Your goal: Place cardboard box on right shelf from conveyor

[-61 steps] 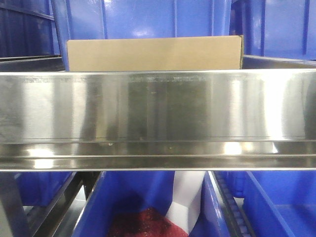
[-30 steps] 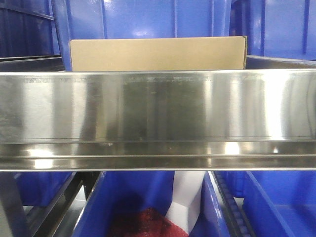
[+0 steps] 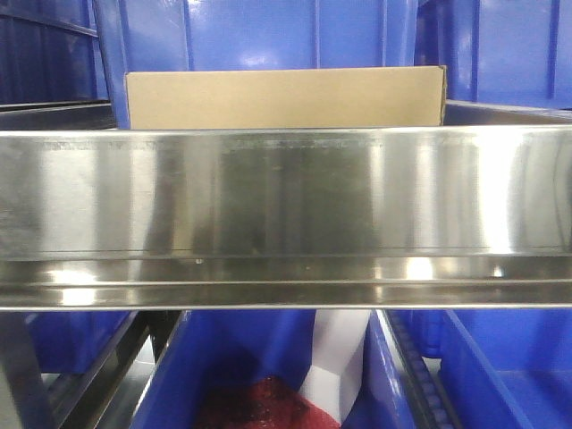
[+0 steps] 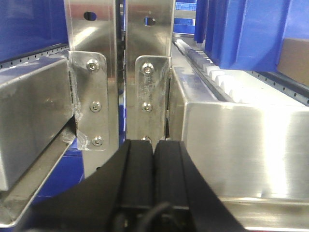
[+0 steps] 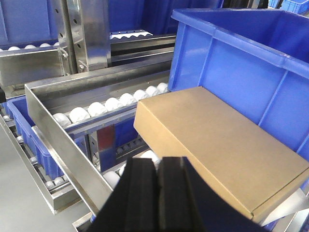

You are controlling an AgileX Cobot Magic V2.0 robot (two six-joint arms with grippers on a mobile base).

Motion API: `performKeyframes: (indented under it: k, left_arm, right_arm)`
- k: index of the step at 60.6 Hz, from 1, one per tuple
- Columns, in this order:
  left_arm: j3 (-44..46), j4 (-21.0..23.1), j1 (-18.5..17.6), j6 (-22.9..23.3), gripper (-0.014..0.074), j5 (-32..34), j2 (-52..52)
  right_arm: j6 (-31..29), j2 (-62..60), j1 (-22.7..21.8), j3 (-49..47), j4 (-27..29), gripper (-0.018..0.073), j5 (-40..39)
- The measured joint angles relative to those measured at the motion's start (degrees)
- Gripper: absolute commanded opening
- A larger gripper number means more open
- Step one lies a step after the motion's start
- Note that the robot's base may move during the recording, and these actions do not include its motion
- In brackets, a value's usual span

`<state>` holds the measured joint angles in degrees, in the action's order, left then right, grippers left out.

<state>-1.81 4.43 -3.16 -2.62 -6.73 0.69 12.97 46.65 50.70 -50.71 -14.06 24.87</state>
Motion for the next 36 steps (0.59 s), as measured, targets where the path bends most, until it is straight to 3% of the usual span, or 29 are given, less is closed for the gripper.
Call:
performKeyframes:
  k: [9, 26, 36]
  left_arm:
    - [0.0, 0.0, 0.0, 0.0, -0.0116, 0.0, 0.0]
    - [0.0, 0.0, 0.0, 0.0, -0.0116, 0.0, 0.0]
    - [0.0, 0.0, 0.0, 0.0, -0.0116, 0.0, 0.0]
  right_arm:
    - [-1.0, -2.0, -3.7, 2.0, 3.5, 0.005, -1.2]
    - [-13.0, -17.3, -19.6, 20.5, 16.5, 0.005, -10.4]
    - [-14.9, -29.6, -28.8, 33.5, 20.0, 0.005, -16.3]
